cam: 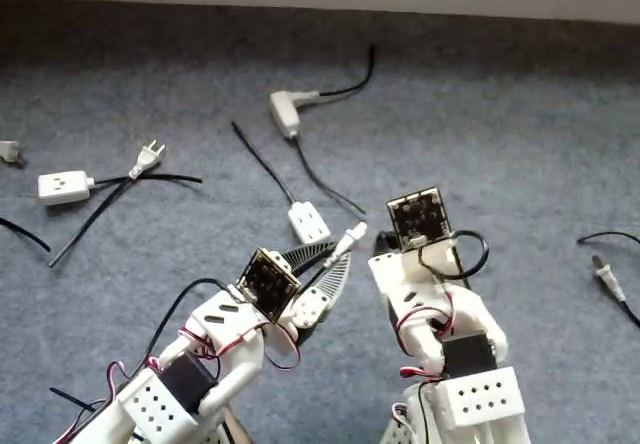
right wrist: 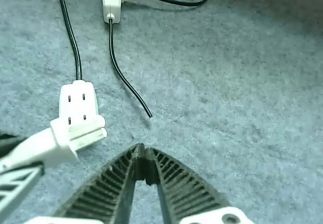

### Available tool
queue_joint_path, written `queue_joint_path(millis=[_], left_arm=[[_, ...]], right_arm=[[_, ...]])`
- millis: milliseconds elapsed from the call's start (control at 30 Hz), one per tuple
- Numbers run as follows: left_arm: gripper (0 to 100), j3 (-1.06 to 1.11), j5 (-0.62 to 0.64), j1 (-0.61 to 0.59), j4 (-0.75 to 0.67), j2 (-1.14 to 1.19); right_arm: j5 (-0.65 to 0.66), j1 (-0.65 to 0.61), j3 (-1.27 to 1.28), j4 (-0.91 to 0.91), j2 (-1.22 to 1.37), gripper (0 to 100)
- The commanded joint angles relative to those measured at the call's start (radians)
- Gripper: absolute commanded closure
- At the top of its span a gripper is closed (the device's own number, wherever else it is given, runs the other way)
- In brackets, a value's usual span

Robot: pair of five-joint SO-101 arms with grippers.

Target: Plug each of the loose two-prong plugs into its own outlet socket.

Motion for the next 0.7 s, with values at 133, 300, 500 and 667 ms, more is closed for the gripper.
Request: queue_joint_path(millis=[133,300,500,667], left_arm=[[99,-0.008,0.006,-0.005,-0.018,-0.001],[99,0.010,0.002,0.050,-0.020,-0.001],[99,0.018,0.002,0.074,-0.020,-0.001],[99,0.013,0.002,0.067,-0.020,-0.001]], right_arm=[[0.015,0.087,-0.054,-0.027,-0.012,99.1],[-0.083,0.045,-0.216,0.093,-0.012,99.1],[-0.110,-0.119,-0.306,0.143,-0.007,99.1],[-0.110,-0.170,-0.217,0.120,-0.007,99.1]])
